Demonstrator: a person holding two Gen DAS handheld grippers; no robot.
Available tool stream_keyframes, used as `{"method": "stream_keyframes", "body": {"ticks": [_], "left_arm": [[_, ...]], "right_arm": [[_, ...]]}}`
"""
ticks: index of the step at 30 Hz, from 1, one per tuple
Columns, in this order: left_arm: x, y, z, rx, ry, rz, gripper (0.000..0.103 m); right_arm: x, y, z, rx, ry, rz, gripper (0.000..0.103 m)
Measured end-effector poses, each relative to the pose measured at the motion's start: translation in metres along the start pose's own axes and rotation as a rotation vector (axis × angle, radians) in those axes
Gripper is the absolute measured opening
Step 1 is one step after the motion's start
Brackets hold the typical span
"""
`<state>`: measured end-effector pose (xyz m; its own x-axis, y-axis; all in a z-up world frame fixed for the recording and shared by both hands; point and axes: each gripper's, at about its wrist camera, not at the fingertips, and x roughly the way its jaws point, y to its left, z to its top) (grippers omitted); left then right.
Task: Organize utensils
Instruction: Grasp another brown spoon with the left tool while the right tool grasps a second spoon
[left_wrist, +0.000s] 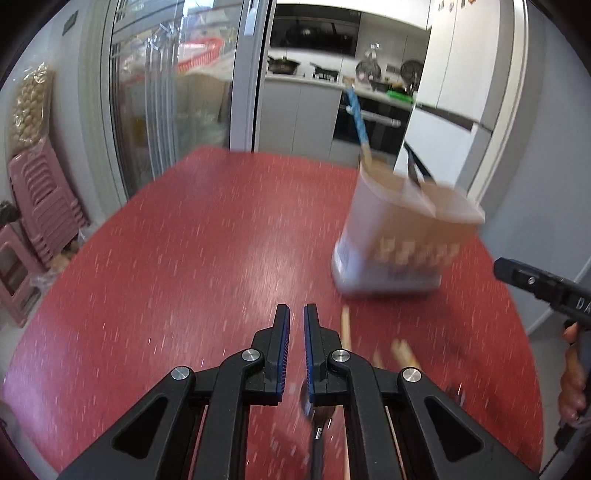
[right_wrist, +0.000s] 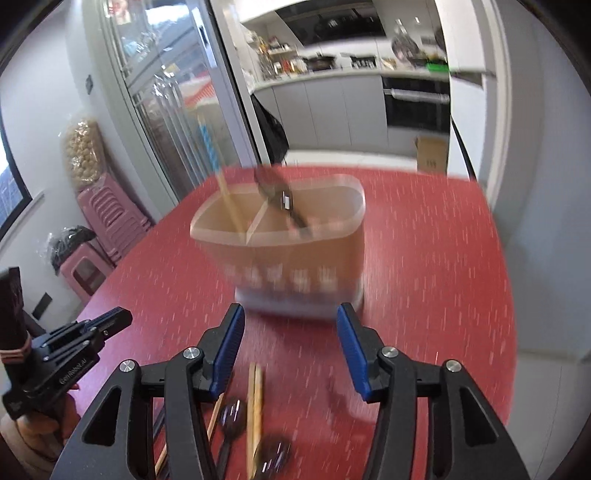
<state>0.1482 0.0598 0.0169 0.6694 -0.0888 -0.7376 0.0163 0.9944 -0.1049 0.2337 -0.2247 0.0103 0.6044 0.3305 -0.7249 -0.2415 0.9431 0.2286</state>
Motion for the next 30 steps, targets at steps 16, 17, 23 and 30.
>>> {"method": "stream_keyframes", "body": {"ticks": [16, 17, 23, 30], "left_arm": [[-0.015, 0.028, -0.086, -0.017, 0.196, 0.038, 0.103], [-0.015, 0.029, -0.087, -0.021, 0.190, 0.037, 0.103], [0.003, 0.032, -0.086, 0.005, 0.223, 0.052, 0.103], [0.029, 0.039, -0.088, 0.004, 0.278, 0.086, 0.103]], "right_arm": [[0.001, -0.006, -0.109, 0.168, 0.212, -0.014, 0.056], [0.001, -0.005, -0.112, 0.172, 0.214, -0.014, 0.056], [0.003, 0.002, -0.123, 0.202, 0.239, 0.011, 0.056], [0.009, 0.006, -0.128, 0.245, 0.265, 0.047, 0.056]]}}
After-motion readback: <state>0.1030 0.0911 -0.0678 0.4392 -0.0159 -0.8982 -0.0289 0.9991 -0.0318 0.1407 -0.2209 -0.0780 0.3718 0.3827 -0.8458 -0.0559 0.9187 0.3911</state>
